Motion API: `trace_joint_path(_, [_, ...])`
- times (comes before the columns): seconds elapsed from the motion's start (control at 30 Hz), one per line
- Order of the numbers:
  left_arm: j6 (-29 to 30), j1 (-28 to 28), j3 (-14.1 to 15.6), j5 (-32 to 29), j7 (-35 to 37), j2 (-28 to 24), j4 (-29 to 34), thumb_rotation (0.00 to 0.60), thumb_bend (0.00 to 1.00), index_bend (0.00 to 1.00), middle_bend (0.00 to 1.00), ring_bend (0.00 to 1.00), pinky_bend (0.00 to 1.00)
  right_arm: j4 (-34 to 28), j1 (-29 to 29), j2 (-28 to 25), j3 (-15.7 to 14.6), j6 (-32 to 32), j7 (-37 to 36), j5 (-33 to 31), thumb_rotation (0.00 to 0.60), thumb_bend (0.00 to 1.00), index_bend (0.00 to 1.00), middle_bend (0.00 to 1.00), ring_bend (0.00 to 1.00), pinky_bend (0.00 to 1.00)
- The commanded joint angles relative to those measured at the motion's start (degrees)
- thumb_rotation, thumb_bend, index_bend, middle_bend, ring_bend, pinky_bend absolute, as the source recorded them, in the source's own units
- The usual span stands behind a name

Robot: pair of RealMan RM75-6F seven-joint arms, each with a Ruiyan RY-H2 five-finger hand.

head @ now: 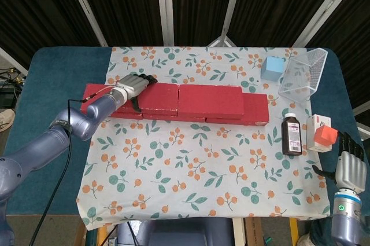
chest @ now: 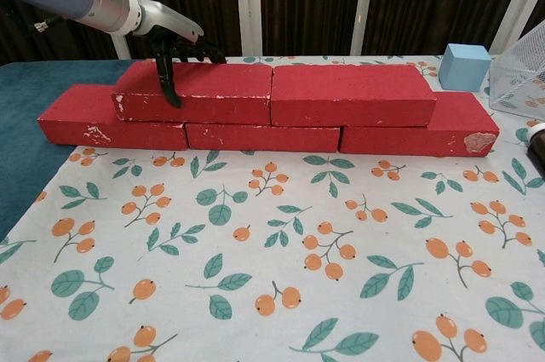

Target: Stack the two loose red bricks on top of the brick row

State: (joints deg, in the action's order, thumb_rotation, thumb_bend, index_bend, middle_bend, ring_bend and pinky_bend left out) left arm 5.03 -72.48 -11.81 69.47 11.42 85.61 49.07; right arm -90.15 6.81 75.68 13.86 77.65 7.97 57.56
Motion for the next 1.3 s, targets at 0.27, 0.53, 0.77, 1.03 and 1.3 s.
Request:
trace_joint_path(0.27, [0.5, -0.4, 0.3, -0.6, -0.1, -0.5, 0.8, 0.6, 0.0, 0.01, 0.0, 0.0, 0.11, -0.2, 0.1, 0.0, 0.0, -0.1, 0.5, -0.3, 0.6, 0.05, 0.0, 0.0, 0.0, 0.0])
trace_joint_path(0.53, [0.6, -0.8, 1.0, -1.3, -0.2, -1.1, 1.1, 0.6, 0.0, 0.0, 0.0, 0.0, 0.11, -0.4, 0.0, -0.2, 0.0, 0.0, 0.8, -0.5, 0.6, 0.05, 0.0, 0.0, 0.0, 0.0])
trace_joint_path(0.77, [1.1, -1.3, 1.7, -1.8, -0.8, -2.0, 2.1, 0.6, 0.0, 0.0, 0.0, 0.0, 0.11, -0.9, 0.0, -0.4, 0.0, 0.3, 1.4, -0.8, 0.6, 0.05, 0.0, 0.0, 0.0, 0.0])
trace_joint_path(1.03, [1.7, -2.0, 2.2, -3.1, -1.2, -5.7, 6.4, 0.6, 0.0, 0.0, 0.0, 0.0, 0.11, -1.6, 0.0, -0.8, -0.1, 0.2, 2.3, -1.4, 0.6, 0.05, 0.0, 0.0, 0.0, 0.0])
trace_joint_path(1.3, [6.1, -0.6, 2.3, -6.3, -0.8, -14.0, 14.9, 0.6, 0.0, 0.01, 0.0, 0.0, 0.11, -1.9, -0.3, -1.0, 0.0, 0.6, 1.5, -1.0, 0.6, 0.05, 0.0, 0.0, 0.0, 0.0])
